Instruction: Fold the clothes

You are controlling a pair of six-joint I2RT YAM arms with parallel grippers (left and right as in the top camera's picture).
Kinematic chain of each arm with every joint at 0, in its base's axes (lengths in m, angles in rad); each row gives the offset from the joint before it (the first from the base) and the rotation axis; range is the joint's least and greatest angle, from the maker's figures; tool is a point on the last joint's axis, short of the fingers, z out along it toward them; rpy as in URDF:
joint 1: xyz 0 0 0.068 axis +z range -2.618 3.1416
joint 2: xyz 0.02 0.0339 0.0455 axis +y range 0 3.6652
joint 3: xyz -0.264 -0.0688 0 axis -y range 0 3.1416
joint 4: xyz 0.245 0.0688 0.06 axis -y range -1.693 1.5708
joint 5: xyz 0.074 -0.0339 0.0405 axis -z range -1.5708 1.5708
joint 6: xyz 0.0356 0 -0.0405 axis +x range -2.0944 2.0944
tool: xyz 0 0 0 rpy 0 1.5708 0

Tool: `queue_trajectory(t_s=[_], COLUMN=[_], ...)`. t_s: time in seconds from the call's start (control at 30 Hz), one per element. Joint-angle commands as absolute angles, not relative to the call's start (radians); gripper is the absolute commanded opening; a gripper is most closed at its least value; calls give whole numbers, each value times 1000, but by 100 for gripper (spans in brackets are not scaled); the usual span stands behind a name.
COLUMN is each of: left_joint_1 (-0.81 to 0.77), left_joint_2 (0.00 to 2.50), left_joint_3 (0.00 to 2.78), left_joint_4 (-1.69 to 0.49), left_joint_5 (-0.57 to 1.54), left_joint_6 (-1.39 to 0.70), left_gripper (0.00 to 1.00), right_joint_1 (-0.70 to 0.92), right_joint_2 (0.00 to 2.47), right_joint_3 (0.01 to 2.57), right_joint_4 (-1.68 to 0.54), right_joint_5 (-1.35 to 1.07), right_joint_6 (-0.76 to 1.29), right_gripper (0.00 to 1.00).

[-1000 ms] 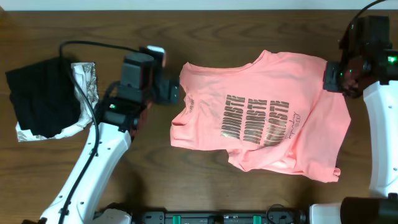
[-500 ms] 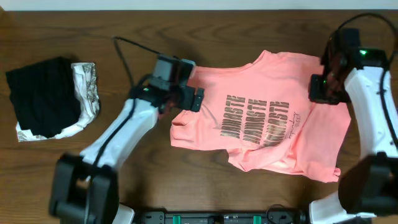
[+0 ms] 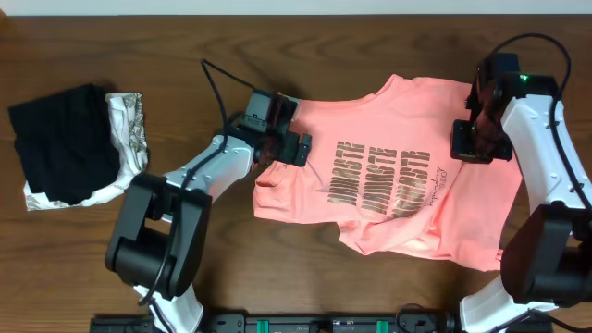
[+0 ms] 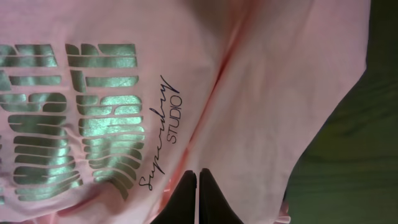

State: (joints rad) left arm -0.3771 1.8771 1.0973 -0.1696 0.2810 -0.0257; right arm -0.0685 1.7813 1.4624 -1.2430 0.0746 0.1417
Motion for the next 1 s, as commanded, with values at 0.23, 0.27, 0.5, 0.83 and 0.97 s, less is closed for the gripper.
queue_trajectory(t_s=[0.23,0.27,0.5,0.83,0.97], left_joint_1=[-379,-379,-398,-405,-405], left_joint_2=[1797,1790,1821,1954,2006], left_joint_3=[1116,1116,1116,1118,1118], left_joint_4=[-123,-119,-57,41,80], left_joint_5=[348,387,565,564,564], left_joint_6=[-28,-28,-28,-111,-111], left_gripper=[98,98,100,99,99], right_joint_1=[-86,-86,-86,-86,-86], right_joint_2=[1781,1781,1781,1781,1781], right_joint_3=[1460,1460,1460,1460,1460], right_joint_4=[-1238,-1238,-1250,-1287,-1295], right_joint_5=[67,67,41,25,25], right_joint_6=[153,153,153,153,153], right_gripper=[1,1,1,1,1])
